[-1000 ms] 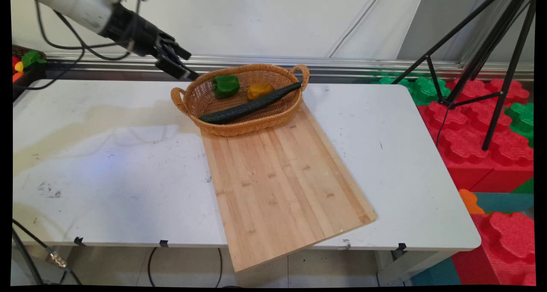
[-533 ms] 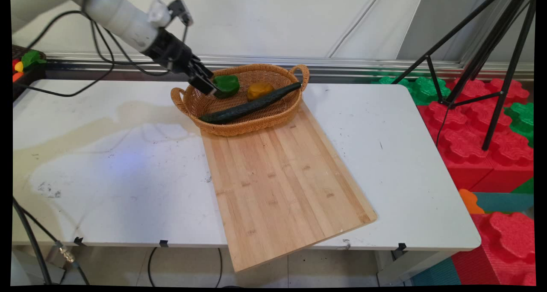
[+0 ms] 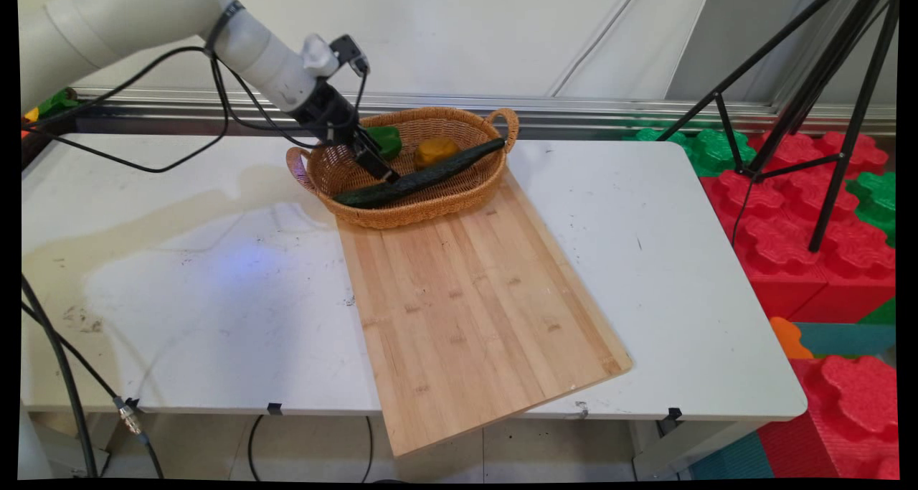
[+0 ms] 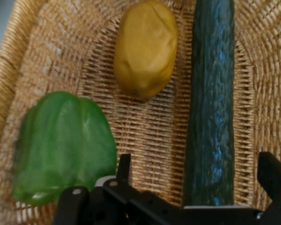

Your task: Pick up the cucumber from the vegetable basket

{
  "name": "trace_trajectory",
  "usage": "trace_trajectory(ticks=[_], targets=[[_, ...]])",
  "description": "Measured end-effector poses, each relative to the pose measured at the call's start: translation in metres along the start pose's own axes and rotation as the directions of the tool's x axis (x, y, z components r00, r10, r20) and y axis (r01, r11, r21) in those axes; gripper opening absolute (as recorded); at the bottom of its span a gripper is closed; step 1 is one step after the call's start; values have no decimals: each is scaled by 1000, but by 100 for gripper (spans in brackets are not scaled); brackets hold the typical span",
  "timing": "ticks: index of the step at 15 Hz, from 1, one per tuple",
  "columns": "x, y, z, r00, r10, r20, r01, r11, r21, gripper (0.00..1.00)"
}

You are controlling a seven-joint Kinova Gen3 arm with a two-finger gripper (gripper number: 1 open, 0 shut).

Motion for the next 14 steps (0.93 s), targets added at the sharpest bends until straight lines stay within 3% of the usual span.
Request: trace_trajectory(ticks=[13,14], targets=[[2,3,50,998,-19,66,20,1000,-19,100],[2,3,52,998,-19,66,20,1000,-20,0]])
